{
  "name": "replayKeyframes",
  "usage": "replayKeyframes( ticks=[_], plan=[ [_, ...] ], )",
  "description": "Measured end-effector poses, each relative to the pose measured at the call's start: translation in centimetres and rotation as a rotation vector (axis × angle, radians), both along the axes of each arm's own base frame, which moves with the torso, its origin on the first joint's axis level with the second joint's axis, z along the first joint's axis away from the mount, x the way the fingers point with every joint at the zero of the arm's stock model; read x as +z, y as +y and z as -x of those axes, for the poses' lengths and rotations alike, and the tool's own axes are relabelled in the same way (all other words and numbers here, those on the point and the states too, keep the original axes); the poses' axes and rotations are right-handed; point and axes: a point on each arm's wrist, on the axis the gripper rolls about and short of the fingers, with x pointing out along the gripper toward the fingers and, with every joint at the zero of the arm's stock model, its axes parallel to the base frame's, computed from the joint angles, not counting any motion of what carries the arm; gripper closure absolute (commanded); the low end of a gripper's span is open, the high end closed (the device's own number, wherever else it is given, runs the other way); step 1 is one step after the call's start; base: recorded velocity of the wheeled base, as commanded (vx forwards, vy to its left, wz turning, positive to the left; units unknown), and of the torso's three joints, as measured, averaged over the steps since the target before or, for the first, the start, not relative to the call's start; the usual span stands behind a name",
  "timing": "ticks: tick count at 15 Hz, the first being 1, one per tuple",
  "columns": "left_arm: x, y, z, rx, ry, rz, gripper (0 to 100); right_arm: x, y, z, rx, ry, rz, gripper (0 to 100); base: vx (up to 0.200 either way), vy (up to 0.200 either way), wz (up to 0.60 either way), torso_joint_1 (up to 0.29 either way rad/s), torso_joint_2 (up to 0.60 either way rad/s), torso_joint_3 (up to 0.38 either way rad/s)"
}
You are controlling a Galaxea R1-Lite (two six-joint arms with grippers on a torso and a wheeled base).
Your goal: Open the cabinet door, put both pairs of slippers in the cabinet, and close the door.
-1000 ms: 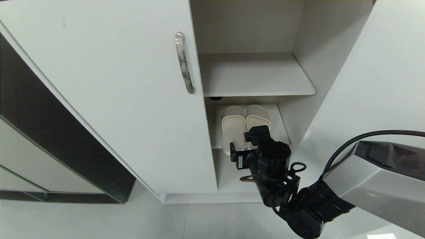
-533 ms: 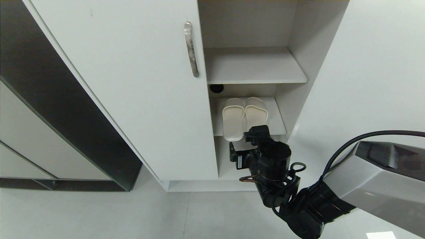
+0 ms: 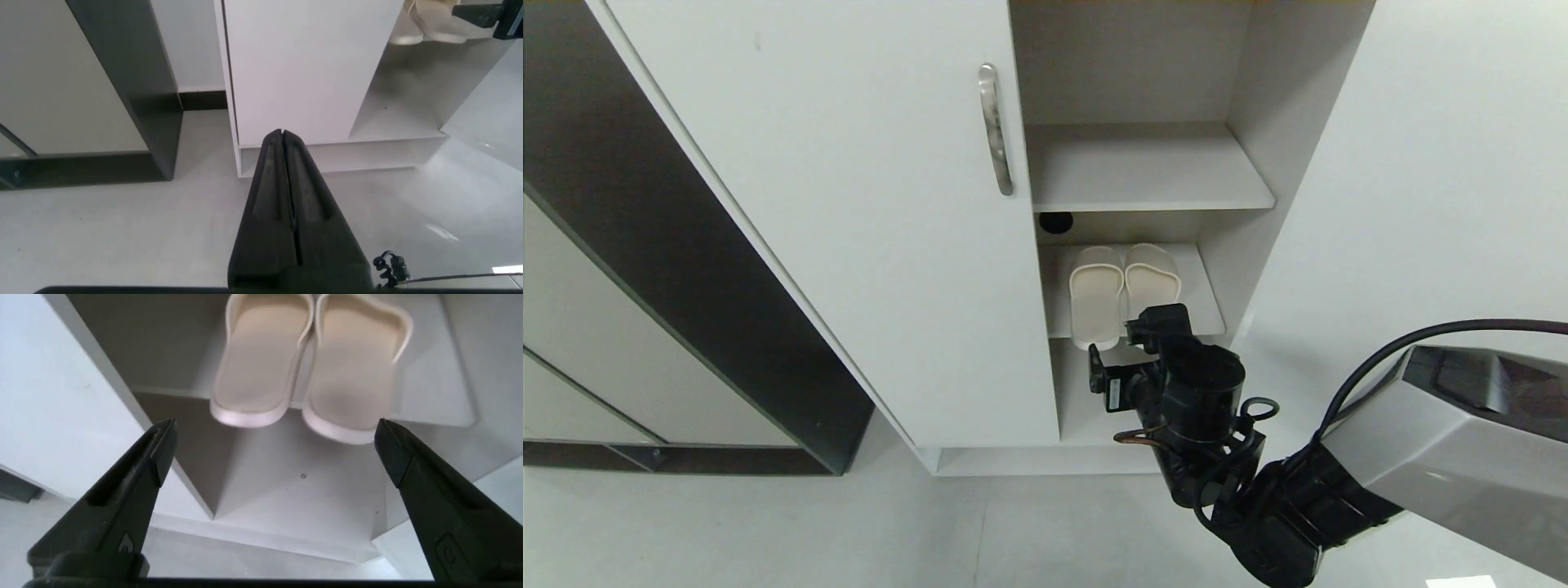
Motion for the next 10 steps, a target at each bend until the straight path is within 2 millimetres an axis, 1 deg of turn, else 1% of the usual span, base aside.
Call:
replayKeyframes(
  ticks=[10],
  plan=[
    [0.0, -0.01, 0.0, -0.004, 0.0, -0.003, 100, -0.07, -0.7, -0.63, -0.025, 0.0, 0.02, 0, 0.0, 0.0, 0.0, 0.004, 0.0, 0.199]
  ],
)
